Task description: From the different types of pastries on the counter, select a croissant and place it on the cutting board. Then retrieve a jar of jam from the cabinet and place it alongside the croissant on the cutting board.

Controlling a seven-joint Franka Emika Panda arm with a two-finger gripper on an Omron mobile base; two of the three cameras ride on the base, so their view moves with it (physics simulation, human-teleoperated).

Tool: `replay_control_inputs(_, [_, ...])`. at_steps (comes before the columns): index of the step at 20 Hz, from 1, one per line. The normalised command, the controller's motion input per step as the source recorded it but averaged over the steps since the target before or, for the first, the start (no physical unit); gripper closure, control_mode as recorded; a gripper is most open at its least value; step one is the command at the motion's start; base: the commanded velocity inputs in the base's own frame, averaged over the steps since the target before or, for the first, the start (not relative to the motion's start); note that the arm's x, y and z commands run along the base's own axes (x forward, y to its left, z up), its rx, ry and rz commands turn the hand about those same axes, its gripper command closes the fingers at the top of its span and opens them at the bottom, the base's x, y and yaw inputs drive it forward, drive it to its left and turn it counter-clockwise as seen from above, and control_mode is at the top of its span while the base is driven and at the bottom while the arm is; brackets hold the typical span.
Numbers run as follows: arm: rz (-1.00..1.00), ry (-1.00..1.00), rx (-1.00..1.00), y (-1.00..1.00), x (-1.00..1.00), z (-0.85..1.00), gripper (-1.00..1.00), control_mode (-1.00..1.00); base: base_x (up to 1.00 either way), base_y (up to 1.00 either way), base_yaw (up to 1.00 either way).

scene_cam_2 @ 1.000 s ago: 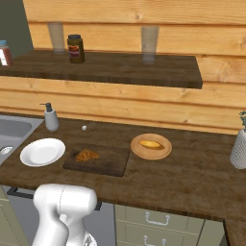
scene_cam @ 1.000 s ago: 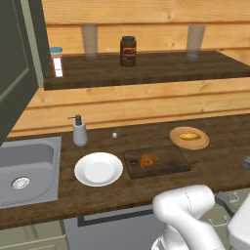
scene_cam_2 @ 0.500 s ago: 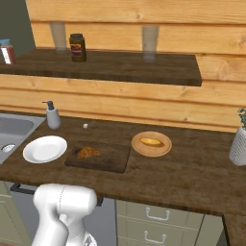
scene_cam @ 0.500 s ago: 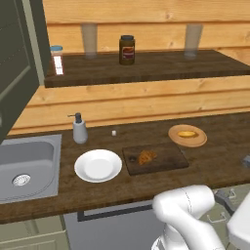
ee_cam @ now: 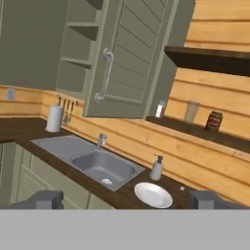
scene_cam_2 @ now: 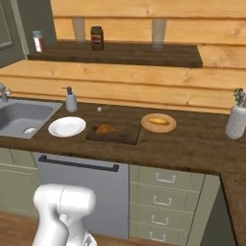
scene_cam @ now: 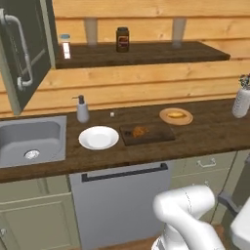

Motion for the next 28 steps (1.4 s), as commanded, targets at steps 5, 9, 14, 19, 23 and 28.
replay_control_inputs(5, [0.00, 0.00, 0.00, 0.00, 0.00, 0.00, -1.00, 1.00, -0.46, 0.98, 0.00])
replay_control_inputs(9, [0.00, 0.00, 0.00, 0.00, 0.00, 0.00, -1.00, 1.00, -0.30, 1.00, 0.00])
replay_control_inputs(14, [0.00, 0.00, 0.00, 0.00, 0.00, 0.00, -1.00, 1.00, -0.09, 0.99, 0.00])
replay_control_inputs(19, [0.00, 0.00, 0.00, 0.00, 0.00, 0.00, -1.00, 1.00, 0.03, 0.69, 0.00])
replay_control_inputs(23, [0.00, 0.00, 0.00, 0.00, 0.00, 0.00, -1.00, 1.00, 0.04, 0.04, 0.00])
replay_control_inputs(28, [0.00, 0.00, 0.00, 0.00, 0.00, 0.00, -1.00, 1.00, 0.14, 0.16, 0.00])
